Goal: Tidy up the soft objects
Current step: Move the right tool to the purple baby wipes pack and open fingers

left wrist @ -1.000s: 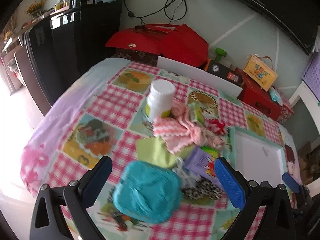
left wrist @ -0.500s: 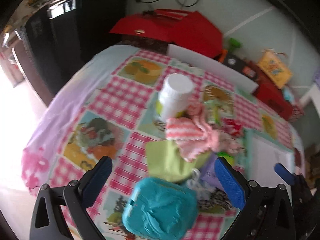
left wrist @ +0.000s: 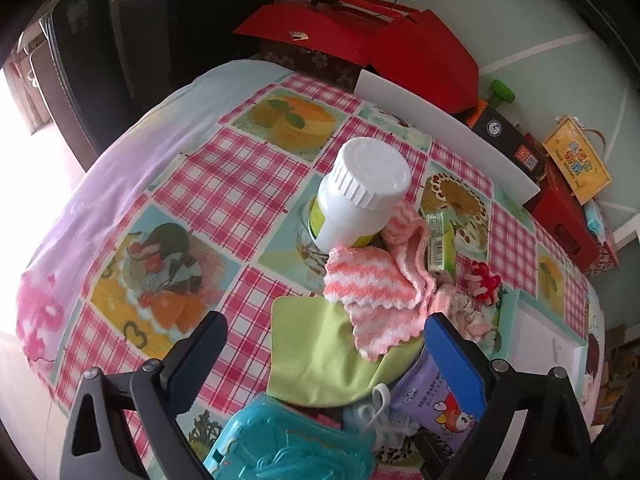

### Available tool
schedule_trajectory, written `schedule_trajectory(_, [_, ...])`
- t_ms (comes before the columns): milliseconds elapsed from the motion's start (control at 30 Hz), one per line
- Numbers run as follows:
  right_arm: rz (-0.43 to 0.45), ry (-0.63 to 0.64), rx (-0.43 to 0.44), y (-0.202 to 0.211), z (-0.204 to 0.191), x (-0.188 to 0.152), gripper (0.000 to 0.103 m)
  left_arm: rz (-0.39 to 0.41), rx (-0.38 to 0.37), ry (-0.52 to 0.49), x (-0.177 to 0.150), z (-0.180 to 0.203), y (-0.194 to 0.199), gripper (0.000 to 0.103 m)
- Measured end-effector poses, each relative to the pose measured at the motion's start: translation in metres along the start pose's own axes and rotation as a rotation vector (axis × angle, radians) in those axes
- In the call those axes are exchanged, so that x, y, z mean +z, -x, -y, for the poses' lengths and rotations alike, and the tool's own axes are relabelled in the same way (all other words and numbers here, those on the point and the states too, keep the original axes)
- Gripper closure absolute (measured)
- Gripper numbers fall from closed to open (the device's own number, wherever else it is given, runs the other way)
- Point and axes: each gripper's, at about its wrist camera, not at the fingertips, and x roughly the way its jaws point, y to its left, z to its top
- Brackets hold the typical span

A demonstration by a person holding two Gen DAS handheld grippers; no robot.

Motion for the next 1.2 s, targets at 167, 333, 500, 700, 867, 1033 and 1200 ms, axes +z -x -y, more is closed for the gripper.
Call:
schedule_trajectory(167, [-0.026,0.013,-0.013,-0.009,-0.005,-0.002,0.027,-0.01,-0.001,0.021,-0.002,-0.007,-0.006,0.003])
schedule_trajectory(333, [-0.024,0.049,-0.004,-0.009,-0.011,-0.004,0.031,-0.02,-0.015,0.032,-0.005,-0.011,-0.008,0.003])
schedule_trajectory(500, [-0.028,0.047,0.009,-0.01,-0.012,-0.005,0.031,-0.022,-0.026,0.028,-0.007,-0.008,-0.009,0.003])
schedule_trajectory(700, [-0.029,0.035,0.027,-0.013,-0.009,-0.006,0.032,-0.021,-0.028,0.021,-0.009,-0.006,-0.009,0.003])
schedule_trajectory(867, [-0.029,0.039,0.033,-0.015,-0.01,-0.007,0.032,-0.015,-0.025,0.009,-0.009,-0.003,-0.008,0.003])
schedule_trajectory(1033, [-0.046,0.031,0.044,-0.021,-0.01,-0.009,0.035,-0.014,-0.023,0.004,-0.009,-0.003,-0.008,0.003])
schedule_trajectory(1200, [-0.032,-0.002,0.073,-0.016,-0.003,-0.008,0.036,-0.016,-0.02,0.005,-0.009,-0.003,-0.009,0.003])
